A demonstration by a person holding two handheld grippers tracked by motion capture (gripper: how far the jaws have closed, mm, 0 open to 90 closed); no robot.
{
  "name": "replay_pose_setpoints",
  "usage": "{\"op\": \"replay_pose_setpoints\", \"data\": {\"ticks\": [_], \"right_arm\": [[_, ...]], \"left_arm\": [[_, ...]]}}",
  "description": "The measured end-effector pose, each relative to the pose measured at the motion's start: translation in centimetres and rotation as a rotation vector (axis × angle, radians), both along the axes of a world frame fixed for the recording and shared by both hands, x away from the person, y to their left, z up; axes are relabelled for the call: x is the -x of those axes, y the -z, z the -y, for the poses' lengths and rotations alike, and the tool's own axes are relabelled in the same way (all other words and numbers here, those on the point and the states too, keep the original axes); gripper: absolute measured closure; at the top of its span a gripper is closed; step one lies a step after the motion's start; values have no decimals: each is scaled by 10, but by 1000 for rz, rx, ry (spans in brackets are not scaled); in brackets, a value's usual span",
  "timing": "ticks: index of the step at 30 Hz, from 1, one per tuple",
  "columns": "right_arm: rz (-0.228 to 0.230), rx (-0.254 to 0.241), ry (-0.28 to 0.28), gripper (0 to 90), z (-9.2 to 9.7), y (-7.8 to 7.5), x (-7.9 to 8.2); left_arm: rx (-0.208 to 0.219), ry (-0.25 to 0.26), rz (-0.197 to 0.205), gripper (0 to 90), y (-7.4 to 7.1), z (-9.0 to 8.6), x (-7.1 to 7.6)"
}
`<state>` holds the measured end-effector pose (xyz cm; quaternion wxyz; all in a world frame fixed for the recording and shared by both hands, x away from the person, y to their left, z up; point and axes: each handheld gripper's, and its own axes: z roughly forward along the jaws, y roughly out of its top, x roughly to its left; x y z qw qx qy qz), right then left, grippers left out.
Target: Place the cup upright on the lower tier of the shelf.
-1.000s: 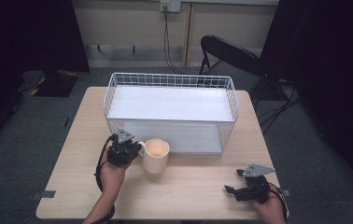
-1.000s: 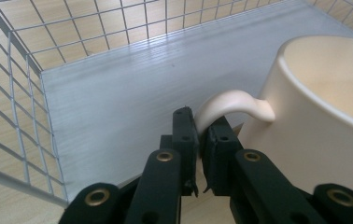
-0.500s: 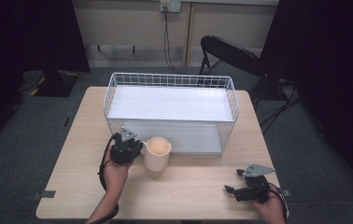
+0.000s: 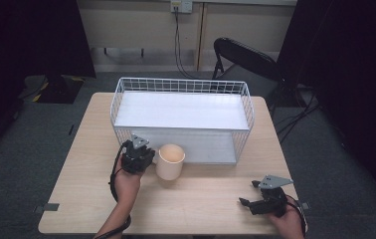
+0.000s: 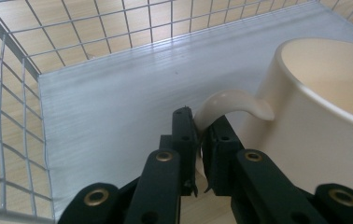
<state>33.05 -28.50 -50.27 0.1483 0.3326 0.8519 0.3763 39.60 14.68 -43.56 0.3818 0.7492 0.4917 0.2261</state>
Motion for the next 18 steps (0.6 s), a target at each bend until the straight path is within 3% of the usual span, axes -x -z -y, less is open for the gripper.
{"op": "replay_pose_setpoints", "data": {"ticks": [18], "right_arm": [[0,0,0,161,0,0,0]], "left_arm": [[5,-72,16,837,1,-3,-7]]}}
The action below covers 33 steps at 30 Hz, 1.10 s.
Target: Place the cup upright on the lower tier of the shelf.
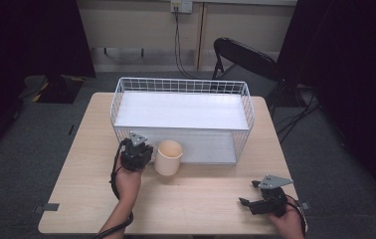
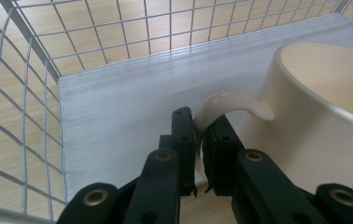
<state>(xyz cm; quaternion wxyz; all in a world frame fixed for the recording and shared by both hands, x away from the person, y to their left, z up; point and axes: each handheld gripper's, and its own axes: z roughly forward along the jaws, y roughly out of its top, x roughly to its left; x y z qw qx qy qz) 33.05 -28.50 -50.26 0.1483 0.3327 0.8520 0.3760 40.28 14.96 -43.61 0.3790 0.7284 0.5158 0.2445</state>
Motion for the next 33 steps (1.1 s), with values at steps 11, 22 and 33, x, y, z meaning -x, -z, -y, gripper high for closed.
{"op": "replay_pose_setpoints", "data": {"ticks": [11,22,33], "right_arm": [[0,0,0,161,0,0,0],[0,0,0,161,0,0,0],[0,0,0,161,0,0,0]], "left_arm": [[7,-37,14,834,0,0,-5],[15,-31,-18,828,2,-7,-2],[15,-35,-28,824,3,-7,-2]]}}
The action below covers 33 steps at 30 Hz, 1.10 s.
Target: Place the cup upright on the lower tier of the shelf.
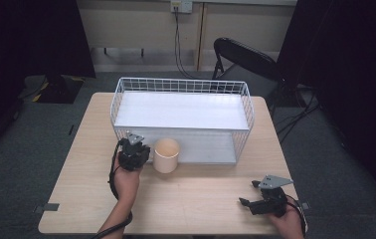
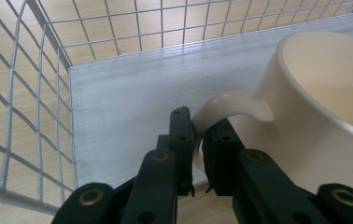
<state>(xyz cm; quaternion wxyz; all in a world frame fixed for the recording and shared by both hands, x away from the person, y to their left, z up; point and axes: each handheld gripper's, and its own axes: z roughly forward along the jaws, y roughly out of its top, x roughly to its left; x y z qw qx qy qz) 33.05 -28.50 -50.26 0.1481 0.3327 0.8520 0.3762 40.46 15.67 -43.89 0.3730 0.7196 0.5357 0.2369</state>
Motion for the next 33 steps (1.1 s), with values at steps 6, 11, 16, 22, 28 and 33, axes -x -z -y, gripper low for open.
{"op": "replay_pose_setpoints", "data": {"ticks": [6,11,16,22,28,33], "right_arm": [[0,0,0,161,0,0,0],[0,0,0,161,0,0,0],[0,0,0,161,0,0,0],[0,0,0,161,0,0,0],[0,0,0,161,0,0,0],[0,0,0,161,0,0,0]], "left_arm": [[-16,-21,3,841,3,1,0],[-3,-32,9,847,5,2,-2],[4,-47,15,848,5,5,-5],[12,-72,17,848,6,8,-10],[16,-102,30,843,7,8,-11],[18,-81,14,830,7,7,-10]]}}
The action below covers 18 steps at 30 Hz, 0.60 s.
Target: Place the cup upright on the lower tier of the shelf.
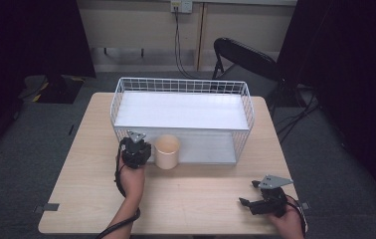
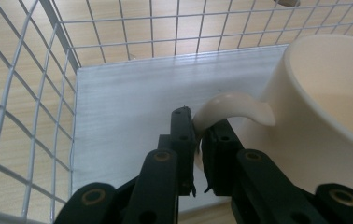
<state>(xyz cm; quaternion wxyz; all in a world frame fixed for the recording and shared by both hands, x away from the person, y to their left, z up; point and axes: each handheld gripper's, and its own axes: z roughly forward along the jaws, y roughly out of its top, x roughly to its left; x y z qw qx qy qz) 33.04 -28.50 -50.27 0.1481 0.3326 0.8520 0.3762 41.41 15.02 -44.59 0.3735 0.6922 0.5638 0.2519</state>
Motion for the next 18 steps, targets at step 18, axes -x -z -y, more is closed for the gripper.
{"op": "replay_pose_setpoints", "data": {"ticks": [18], "right_arm": [[0,0,0,161,0,0,0]], "left_arm": [[-7,4,-37,825,2,-3,1]]}}
